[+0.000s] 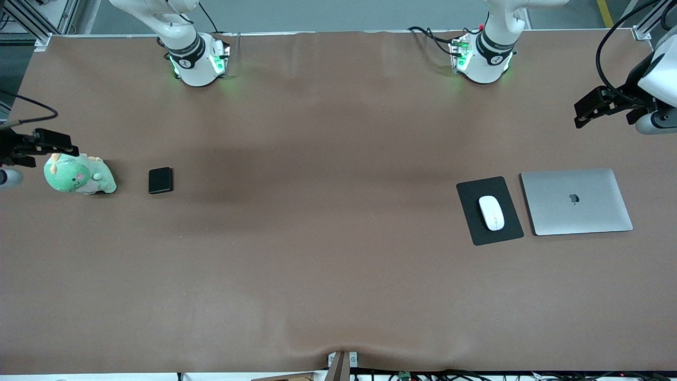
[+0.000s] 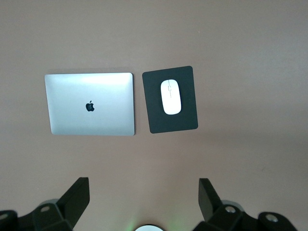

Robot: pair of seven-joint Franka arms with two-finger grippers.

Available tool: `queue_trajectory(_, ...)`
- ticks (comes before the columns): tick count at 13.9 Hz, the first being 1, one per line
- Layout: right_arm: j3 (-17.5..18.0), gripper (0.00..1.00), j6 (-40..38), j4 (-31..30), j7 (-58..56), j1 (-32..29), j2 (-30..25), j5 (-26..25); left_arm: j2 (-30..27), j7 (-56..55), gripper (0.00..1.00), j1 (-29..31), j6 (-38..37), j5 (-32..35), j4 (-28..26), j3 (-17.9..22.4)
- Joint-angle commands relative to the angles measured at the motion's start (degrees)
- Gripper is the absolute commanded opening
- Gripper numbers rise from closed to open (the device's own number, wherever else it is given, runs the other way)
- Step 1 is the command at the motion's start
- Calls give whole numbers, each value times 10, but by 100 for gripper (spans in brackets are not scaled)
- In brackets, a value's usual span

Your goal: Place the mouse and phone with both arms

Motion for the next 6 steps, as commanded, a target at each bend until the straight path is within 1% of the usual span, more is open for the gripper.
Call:
queue_trajectory(1, 8, 100, -15, -1, -2, 16, -29, -1, -2, -2, 100, 2, -6, -26, 2, 3)
queue_trajectory(2, 8, 100, -16, -1, 0, 23, -30, -4, -2, -2, 100, 3, -7, -26, 2, 3)
queue_trajectory(4, 8, 100, -17, -10, 1, 24, -49, 1, -2, 3, 100, 3, -6, -25, 2, 3)
queue_trajectory(6, 7, 100, -12, -38, 0, 31, -80, 1, -2, 5, 100, 3, -6, -23, 2, 4)
